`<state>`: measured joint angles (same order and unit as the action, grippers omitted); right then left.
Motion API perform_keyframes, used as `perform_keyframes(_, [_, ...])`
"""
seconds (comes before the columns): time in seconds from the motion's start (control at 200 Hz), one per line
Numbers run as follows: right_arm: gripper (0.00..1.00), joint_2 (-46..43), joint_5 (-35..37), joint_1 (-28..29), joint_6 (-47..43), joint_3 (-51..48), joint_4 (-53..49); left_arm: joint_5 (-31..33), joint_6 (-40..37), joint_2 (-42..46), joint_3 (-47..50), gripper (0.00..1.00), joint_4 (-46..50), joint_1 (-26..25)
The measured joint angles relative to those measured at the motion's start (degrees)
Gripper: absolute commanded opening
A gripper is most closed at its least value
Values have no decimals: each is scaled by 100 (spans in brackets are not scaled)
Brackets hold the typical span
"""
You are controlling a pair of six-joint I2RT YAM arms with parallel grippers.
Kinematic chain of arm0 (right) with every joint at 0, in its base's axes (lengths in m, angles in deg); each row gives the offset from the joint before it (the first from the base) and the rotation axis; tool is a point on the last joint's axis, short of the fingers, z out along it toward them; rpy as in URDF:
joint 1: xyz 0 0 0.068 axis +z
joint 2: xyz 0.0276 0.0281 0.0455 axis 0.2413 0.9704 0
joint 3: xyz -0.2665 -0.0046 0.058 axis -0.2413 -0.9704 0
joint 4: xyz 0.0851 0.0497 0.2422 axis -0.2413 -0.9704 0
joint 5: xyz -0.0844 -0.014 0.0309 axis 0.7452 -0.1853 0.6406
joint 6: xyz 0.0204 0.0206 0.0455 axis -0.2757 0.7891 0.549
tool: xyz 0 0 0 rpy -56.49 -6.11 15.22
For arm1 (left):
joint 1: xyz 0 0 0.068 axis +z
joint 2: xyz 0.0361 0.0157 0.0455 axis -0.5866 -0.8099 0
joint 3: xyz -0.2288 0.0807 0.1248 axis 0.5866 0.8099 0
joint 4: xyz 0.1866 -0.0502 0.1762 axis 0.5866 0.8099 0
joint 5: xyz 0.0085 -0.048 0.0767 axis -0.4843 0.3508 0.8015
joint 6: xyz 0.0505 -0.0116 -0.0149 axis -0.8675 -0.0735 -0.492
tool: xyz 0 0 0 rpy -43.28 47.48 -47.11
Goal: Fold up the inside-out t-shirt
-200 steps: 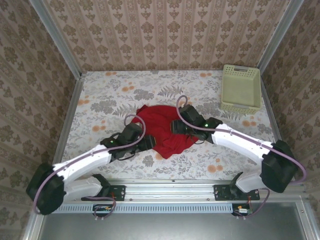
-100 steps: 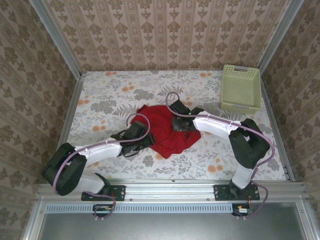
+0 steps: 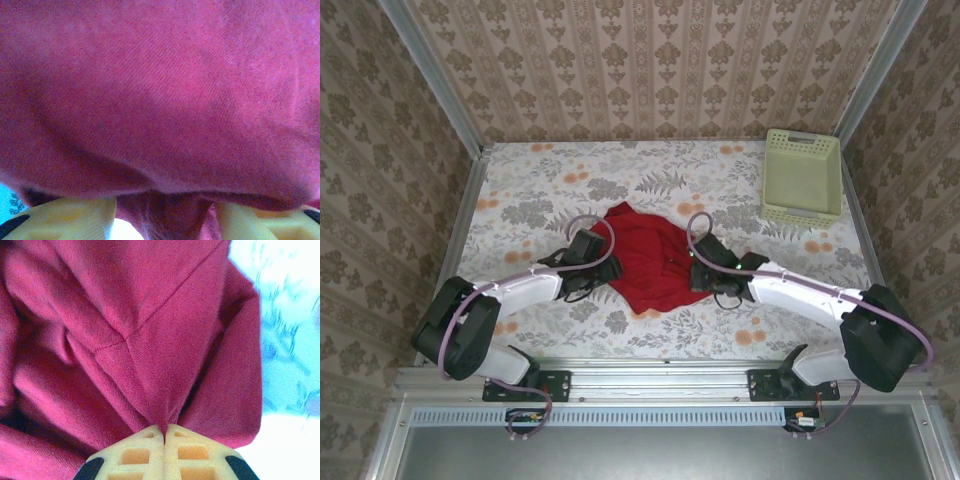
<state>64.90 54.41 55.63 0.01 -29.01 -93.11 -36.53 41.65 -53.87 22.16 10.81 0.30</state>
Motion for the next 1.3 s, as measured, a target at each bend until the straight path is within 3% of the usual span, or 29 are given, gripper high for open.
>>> perform_keyframes(0.105, [30, 42, 28, 164, 127, -39, -129, 2, -146, -79, -101, 47, 9, 9])
perform_keyframes(0.22, [42, 37, 249, 168, -9, 332, -551, -11, -317, -278, -221, 38, 85, 9])
perform_keyframes(0.46, [44, 170, 210, 341, -223, 1565, -776, -79, -474, -358, -240, 23, 129, 9])
perform_keyframes(0.73, [49, 1759, -457, 361, -153, 2105, -256, -151, -568, -225, -238, 8, 107, 2])
perform_keyframes(0.755, [46, 1910, -490, 361, -151, 2149, -225, -155, -570, -208, -236, 6, 103, 2])
perform_keyframes(0.885, [14, 2317, -656, 361, -177, 2286, -157, -199, -608, -92, -227, 2, 94, 2])
perform_keyframes(0.95, [4, 2330, -667, 361, -205, 2356, -184, -205, -636, 20, -227, 0, 131, 2])
perform_keyframes(1.075, [0, 2186, -306, 378, -361, 2656, -501, -212, -785, 332, -380, 0, 442, 2])
perform_keyframes(1.3, [0, 710, 1220, 592, -1010, 3342, -1818, -37, -1355, 1045, -1834, 0, 1016, -273])
